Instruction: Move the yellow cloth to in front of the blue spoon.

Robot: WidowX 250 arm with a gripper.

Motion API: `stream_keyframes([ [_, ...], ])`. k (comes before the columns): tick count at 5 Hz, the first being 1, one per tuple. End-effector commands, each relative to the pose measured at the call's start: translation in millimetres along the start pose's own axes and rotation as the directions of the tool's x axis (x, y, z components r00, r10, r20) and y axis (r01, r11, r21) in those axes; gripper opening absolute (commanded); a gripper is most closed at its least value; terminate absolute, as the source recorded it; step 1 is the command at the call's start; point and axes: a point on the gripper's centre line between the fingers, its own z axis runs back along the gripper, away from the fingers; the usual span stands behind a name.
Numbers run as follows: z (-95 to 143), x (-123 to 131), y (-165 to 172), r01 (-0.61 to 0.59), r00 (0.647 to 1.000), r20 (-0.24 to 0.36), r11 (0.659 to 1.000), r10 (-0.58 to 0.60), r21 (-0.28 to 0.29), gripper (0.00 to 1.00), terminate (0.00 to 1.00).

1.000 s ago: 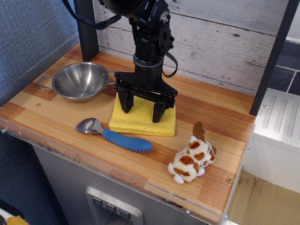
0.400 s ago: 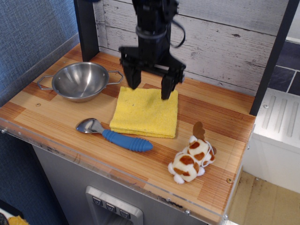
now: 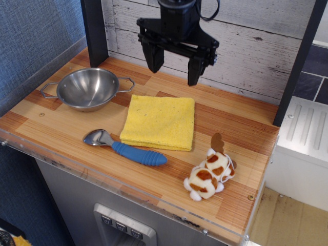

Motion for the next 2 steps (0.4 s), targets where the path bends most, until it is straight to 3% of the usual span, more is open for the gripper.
stream_keyframes([
  [1, 19.4, 5.7, -1.0, -0.001, 0.998, 0.061, 1.0, 0.001, -0.001, 1.0, 0.0],
  [2, 19.4, 5.7, -1.0, -0.001, 0.998, 0.061, 1.0, 0.001, -0.001, 1.0, 1.0],
])
